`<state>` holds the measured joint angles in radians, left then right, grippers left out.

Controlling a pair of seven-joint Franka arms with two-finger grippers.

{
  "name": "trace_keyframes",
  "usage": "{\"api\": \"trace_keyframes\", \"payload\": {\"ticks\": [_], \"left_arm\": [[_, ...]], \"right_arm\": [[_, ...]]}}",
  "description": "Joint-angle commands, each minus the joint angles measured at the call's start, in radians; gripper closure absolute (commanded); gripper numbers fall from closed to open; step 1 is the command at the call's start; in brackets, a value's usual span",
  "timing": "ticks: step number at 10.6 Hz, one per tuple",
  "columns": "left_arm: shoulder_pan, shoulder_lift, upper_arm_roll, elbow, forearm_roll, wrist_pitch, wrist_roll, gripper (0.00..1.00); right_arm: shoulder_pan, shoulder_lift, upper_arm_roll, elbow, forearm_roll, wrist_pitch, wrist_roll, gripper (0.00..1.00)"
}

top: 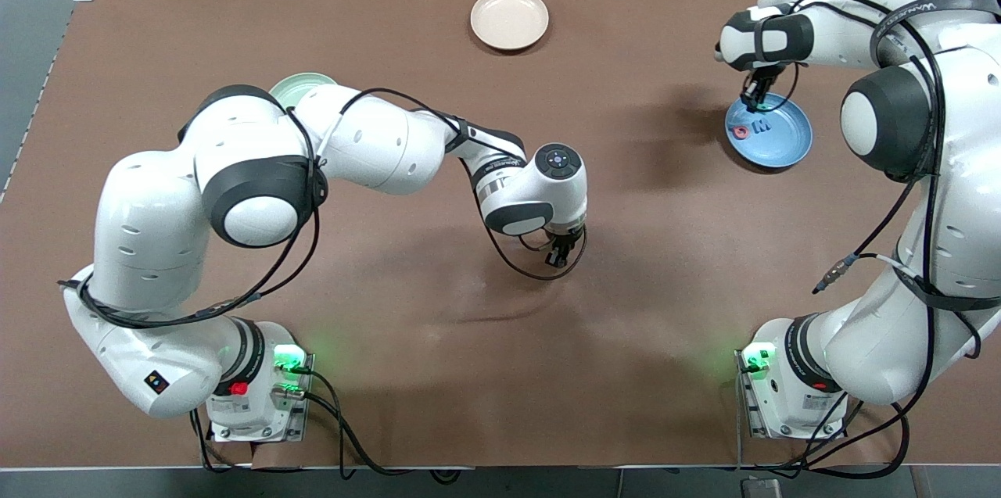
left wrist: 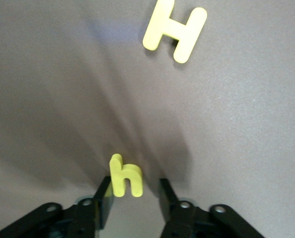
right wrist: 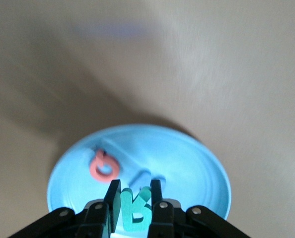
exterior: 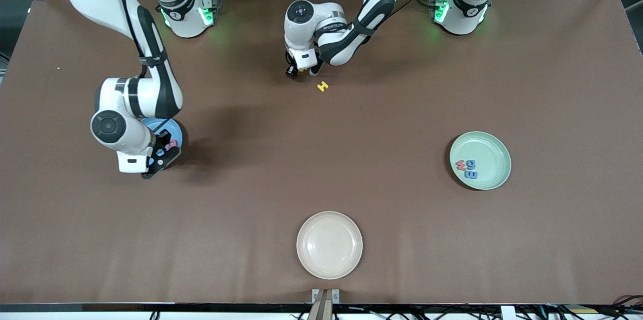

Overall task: Sort uppercase to blue plate, lowercase to green plate
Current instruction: 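Carry the yellow h to the green plate with the left gripper and release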

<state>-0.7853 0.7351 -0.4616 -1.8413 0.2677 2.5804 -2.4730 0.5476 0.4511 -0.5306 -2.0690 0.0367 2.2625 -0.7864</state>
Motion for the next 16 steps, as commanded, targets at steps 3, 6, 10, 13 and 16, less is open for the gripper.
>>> {"api": "trace_keyframes", "payload": {"ticks": [3, 6, 10, 13, 16], "left_arm": [[0.011, -0.005, 0.0, -0.001, 0.036, -0.029, -0.015, 1.0], [0.165, -0.091, -0.087, 0.001, 0.047, -0.159, 0.092, 1.0], [0.44, -0.192, -0.199, 0.002, 0.045, -0.296, 0.358, 1.0], [0.692, -0.244, -0.267, -0.001, 0.042, -0.437, 0.715, 1.0], [0.878, -0.273, -0.266, -0.001, 0.035, -0.465, 1.074, 1.0]], "right_arm": [[-0.014, -0.009, -0.012, -0.111, 0.098, -0.006, -0.045, 0.94], [-0.026, -0.002, -0.012, -0.118, 0.104, -0.008, -0.045, 1.0], [-0.026, 0.014, -0.012, -0.118, 0.104, 0.0, -0.045, 0.44], [-0.023, 0.009, -0.012, -0.115, 0.106, -0.008, -0.04, 0.22], [0.015, -0.04, -0.012, -0.108, 0.195, -0.056, -0.019, 0.26]]}}
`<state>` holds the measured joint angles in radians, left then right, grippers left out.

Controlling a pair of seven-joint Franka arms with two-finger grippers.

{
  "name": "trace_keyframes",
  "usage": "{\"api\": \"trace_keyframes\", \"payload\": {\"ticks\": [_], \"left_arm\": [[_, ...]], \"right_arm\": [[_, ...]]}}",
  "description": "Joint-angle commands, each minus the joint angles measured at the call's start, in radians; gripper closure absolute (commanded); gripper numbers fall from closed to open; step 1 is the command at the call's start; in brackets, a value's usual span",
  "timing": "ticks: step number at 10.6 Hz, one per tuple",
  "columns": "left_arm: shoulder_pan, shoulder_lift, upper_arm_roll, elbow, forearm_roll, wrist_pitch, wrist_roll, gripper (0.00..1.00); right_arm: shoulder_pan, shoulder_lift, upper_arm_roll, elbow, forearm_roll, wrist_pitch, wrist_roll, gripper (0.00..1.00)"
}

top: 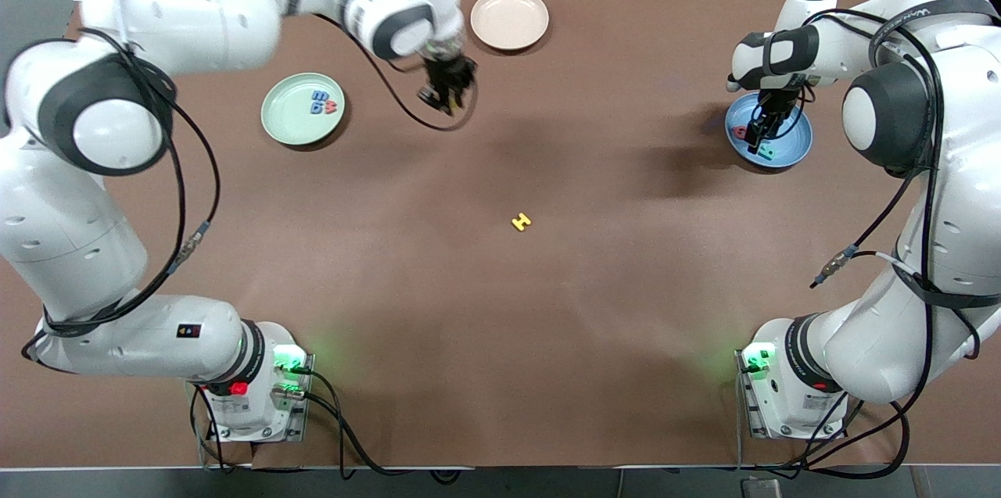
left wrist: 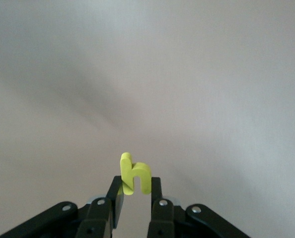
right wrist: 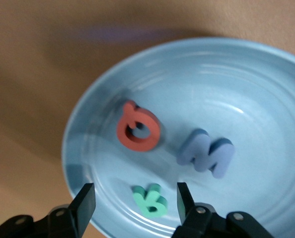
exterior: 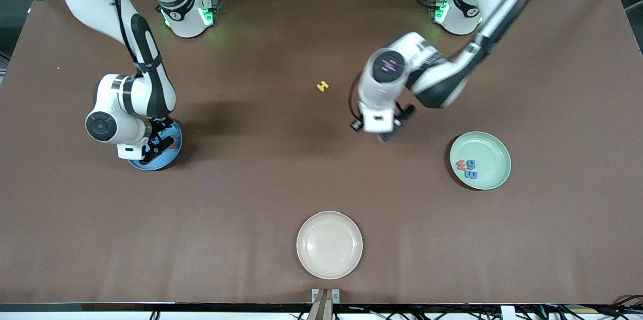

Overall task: Sort uppercase to blue plate, lowercase to green plate
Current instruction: 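Carry the yellow h to the green plate with the left gripper and release, then reach the yellow H with the right gripper while the left gripper retracts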

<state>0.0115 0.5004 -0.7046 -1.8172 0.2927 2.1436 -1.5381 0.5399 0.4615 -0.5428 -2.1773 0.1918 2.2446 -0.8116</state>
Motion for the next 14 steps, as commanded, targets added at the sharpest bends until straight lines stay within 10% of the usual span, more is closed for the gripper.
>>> {"api": "trace_keyframes", "payload": {"ticks": [1, 6, 10, 13, 14], "left_arm": [[0.141, -0.066, -0.023, -0.027, 0.009, -0.092, 0.293, 1.0], [0.34, -0.138, 0.061, -0.065, 0.008, -0.191, 0.928, 1.0], [0.338, -0.053, 0.204, -0.099, 0.017, -0.133, 1.118, 1.0], [0.335, -0.045, 0.237, -0.059, 0.034, -0.131, 1.211, 0.0], [0.335, -0.042, 0.252, -0.035, 0.033, -0.131, 1.266, 0.0]], "right_arm": [[0.038, -0.09, 0.001, 0.001, 0.04, -0.062, 0.072, 0.28], [0.115, -0.318, 0.122, -0.012, 0.028, -0.253, 0.525, 0.23], [0.114, -0.492, 0.541, 0.002, -0.027, -0.294, 1.15, 0.1], [0.117, -0.422, 0.802, 0.007, -0.029, -0.03, 1.489, 0.09], [0.118, -0.379, 0.866, 0.007, -0.031, 0.046, 1.59, 0.08]]}}
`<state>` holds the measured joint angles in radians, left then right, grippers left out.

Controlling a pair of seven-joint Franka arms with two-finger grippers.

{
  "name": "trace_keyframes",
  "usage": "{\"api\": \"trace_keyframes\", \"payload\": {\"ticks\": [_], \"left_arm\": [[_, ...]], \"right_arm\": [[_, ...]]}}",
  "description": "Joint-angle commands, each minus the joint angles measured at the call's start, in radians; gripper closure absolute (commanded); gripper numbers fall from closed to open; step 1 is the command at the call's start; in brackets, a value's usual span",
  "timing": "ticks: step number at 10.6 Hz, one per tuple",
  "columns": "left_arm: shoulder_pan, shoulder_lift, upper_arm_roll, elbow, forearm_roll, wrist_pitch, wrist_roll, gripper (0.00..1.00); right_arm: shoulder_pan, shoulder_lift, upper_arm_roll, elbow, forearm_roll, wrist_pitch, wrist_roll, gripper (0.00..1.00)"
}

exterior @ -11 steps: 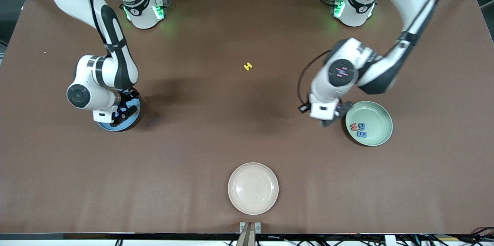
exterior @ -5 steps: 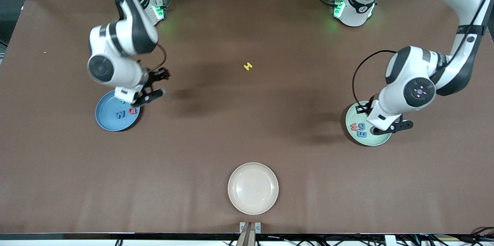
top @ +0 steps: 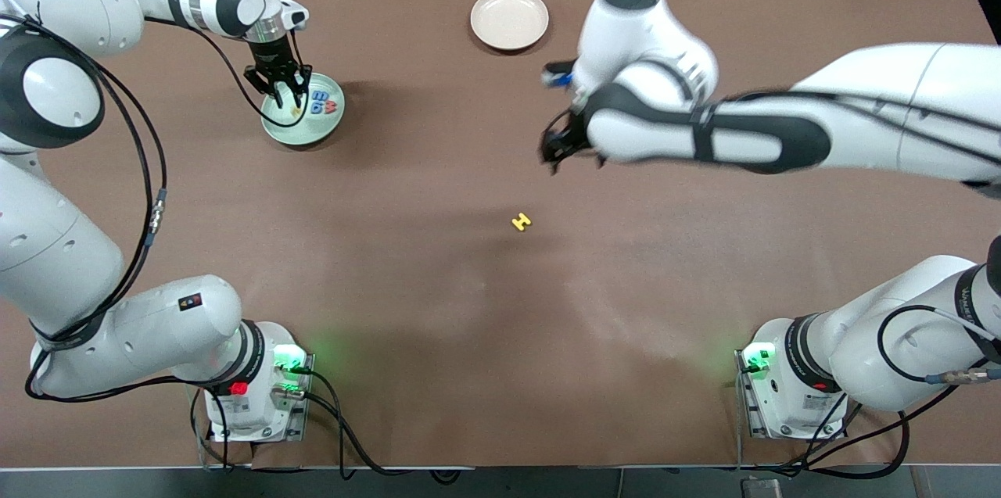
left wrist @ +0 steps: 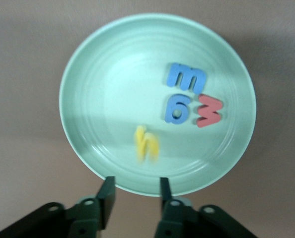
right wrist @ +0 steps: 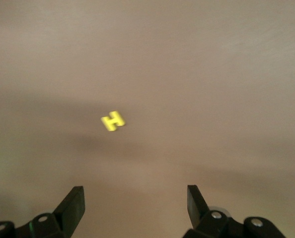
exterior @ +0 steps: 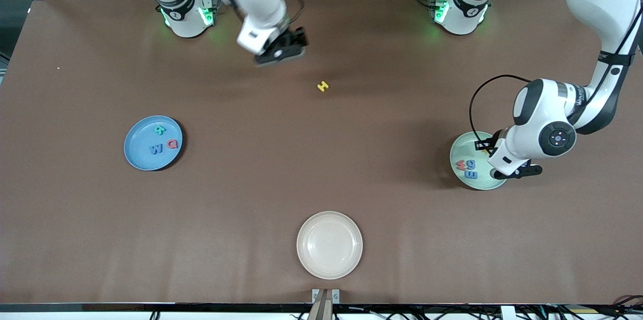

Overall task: Sort uppercase to blue plate, lowercase to green plate
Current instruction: 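Reach the yellow H with the right gripper while the left gripper retracts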

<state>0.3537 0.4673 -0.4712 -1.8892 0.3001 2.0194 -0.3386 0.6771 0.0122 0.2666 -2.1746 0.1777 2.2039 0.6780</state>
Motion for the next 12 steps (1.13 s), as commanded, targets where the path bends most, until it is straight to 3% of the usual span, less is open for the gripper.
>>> {"api": "trace_keyframes", "payload": {"ticks": [1, 3, 4, 6, 7, 9, 12], "left_arm": [[-0.012, -0.007, 0.025, 0.073, 0.016, -0.008, 0.108, 0.0], [-0.047, -0.028, 0.025, 0.151, 0.013, -0.075, 0.115, 0.0], [-0.071, -0.05, 0.025, 0.217, 0.01, -0.159, 0.116, 0.0], [-0.076, -0.143, 0.026, 0.298, -0.066, -0.267, 0.124, 0.0], [-0.094, -0.218, 0.073, 0.295, -0.117, -0.272, 0.139, 0.0], [-0.165, -0.303, 0.175, 0.3, -0.166, -0.327, 0.226, 0.0], [-0.182, -0.407, 0.209, 0.299, -0.261, -0.338, 0.302, 0.0]], "right_arm": [[-0.019, 0.113, 0.087, 0.004, -0.024, 0.156, 0.142, 0.08], [-0.004, 0.194, 0.094, 0.005, -0.05, 0.229, 0.162, 0.08], [-0.001, 0.253, 0.092, 0.019, -0.131, 0.287, 0.234, 0.09], [-0.011, 0.441, 0.089, 0.144, -0.49, 0.29, 0.569, 0.1], [-0.014, 0.46, 0.091, 0.147, -0.564, 0.298, 0.631, 0.1], [-0.017, 0.515, 0.091, 0.141, -0.561, 0.405, 0.66, 0.12], [-0.021, 0.54, 0.094, 0.133, -0.561, 0.432, 0.693, 0.15]]}}
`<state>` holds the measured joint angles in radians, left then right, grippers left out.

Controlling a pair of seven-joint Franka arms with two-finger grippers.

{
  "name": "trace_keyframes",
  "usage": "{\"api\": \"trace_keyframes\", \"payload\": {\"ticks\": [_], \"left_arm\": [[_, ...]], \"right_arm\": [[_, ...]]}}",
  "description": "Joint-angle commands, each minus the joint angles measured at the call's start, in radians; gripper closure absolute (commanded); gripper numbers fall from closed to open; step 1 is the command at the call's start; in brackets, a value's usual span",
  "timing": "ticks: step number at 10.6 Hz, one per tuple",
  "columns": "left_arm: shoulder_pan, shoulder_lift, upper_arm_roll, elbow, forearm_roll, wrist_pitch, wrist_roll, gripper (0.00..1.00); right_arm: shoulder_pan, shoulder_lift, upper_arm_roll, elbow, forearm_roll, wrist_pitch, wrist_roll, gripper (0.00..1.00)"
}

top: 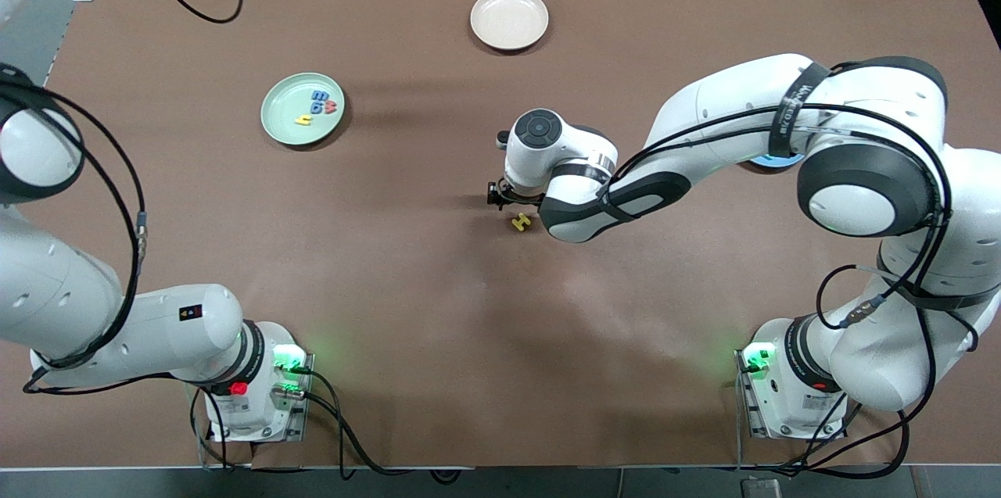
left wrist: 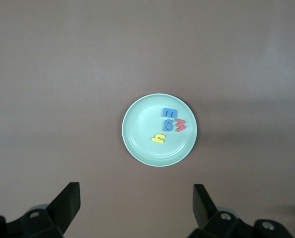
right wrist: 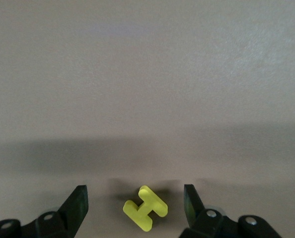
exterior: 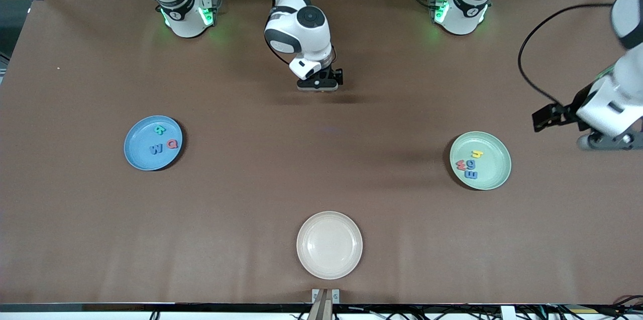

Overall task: Sort uppercase to blue plate, lowercase to green plate
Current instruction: 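Reach the yellow H with the right gripper while the left gripper retracts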

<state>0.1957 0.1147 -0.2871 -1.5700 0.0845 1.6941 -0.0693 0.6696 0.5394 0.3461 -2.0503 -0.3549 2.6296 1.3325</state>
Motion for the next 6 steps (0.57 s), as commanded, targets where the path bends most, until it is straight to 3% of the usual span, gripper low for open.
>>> {"api": "trace_keyframes", "payload": {"ticks": [1, 6], "left_arm": [[-0.044, -0.061, 0.034, -0.019, -0.055, -0.031, 0.031, 0.0], [-0.032, -0.093, 0.036, -0.019, -0.071, -0.059, 0.032, 0.0]], "right_arm": [[-0.012, 0.016, 0.014, -0.002, -0.029, 0.01, 0.036, 0.15], [-0.002, 0.037, 0.017, -0.017, -0.029, 0.038, 0.042, 0.16]]}}
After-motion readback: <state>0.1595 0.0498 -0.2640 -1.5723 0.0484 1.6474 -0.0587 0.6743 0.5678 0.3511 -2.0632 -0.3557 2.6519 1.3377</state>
